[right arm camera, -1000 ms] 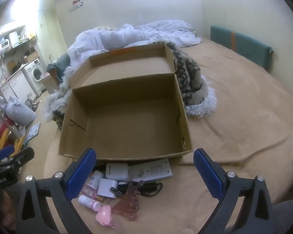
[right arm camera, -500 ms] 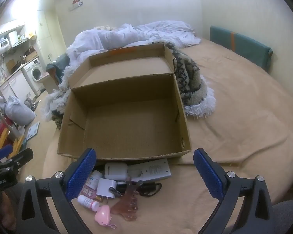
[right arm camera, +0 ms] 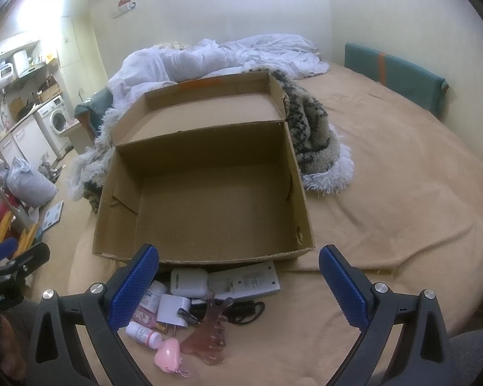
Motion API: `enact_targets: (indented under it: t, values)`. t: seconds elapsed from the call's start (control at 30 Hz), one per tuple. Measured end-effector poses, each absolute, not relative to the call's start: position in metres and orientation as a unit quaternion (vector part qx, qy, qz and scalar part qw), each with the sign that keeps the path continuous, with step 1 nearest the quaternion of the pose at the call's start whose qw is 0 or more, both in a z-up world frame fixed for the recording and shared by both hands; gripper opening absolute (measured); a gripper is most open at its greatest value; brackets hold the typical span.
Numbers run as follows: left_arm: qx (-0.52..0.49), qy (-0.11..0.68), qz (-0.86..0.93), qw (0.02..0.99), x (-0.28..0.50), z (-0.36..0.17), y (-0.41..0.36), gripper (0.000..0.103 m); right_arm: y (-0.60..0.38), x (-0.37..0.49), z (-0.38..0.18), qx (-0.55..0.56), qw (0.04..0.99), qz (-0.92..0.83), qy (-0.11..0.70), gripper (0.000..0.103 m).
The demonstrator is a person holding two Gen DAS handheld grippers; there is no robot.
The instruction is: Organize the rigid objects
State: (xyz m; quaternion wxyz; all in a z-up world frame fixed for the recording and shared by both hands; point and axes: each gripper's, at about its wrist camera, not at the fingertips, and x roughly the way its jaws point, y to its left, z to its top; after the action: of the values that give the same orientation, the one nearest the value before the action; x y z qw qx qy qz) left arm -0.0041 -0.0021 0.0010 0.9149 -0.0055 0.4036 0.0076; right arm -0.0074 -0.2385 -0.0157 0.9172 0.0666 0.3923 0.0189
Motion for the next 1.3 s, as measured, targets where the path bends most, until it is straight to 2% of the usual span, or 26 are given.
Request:
enact_targets:
  t: [1.3]
  values:
    - [-0.008,0.403,0.009,0.915,-0.0031,0.0032,0.0001,0.103,-0.2402,-0.0068,-0.0150,0.061,0.919,0.012,0.390,0.103]
